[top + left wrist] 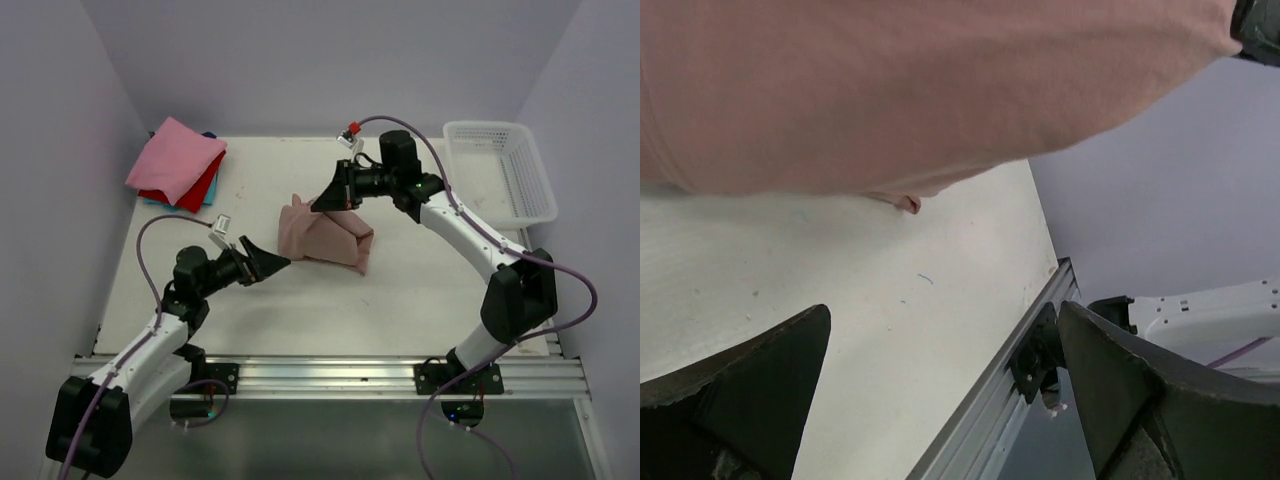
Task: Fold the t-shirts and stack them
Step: Move the tshirt to the center of the board
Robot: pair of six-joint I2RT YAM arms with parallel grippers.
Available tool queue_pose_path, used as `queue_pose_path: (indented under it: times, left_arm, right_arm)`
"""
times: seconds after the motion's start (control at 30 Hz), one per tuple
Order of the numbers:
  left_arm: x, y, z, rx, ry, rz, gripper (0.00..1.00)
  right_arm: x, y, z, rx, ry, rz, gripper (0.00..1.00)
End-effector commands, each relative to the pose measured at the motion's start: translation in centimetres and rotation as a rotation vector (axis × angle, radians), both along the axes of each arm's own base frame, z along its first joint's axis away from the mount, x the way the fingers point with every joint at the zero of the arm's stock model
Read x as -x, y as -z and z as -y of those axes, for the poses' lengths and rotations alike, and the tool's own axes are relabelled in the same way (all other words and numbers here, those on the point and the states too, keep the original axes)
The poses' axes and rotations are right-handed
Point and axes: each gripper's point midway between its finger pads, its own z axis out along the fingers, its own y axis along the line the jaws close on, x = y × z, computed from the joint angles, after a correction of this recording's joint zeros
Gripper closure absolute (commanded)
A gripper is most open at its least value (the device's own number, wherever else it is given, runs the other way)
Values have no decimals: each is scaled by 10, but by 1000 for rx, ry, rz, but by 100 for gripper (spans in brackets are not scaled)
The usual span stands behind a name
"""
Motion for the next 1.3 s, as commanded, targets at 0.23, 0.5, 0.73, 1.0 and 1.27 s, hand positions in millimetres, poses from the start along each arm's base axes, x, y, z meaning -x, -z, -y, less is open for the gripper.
queue_pose_path:
  times: [0.23, 0.5, 0.73, 1.0, 1.27]
  left_arm:
    - [-62, 29, -15, 61, -254, -72, 0]
    - [-100, 26, -18, 45, -324, -48, 0]
    - [-135, -1, -2, 102, -270, 19, 0]
    - [-115, 40, 17, -47, -84, -156, 0]
    - [-67, 76, 1, -195, -64, -308, 0]
  right_arm:
    - [45, -4, 26, 16, -36, 82, 100]
    - [103, 48, 62, 320, -20, 76, 100]
    - [128, 66, 79, 373, 22, 72, 100]
    - [113, 62, 75, 388, 57, 81, 100]
    - [112, 73, 78, 408, 79, 66, 100]
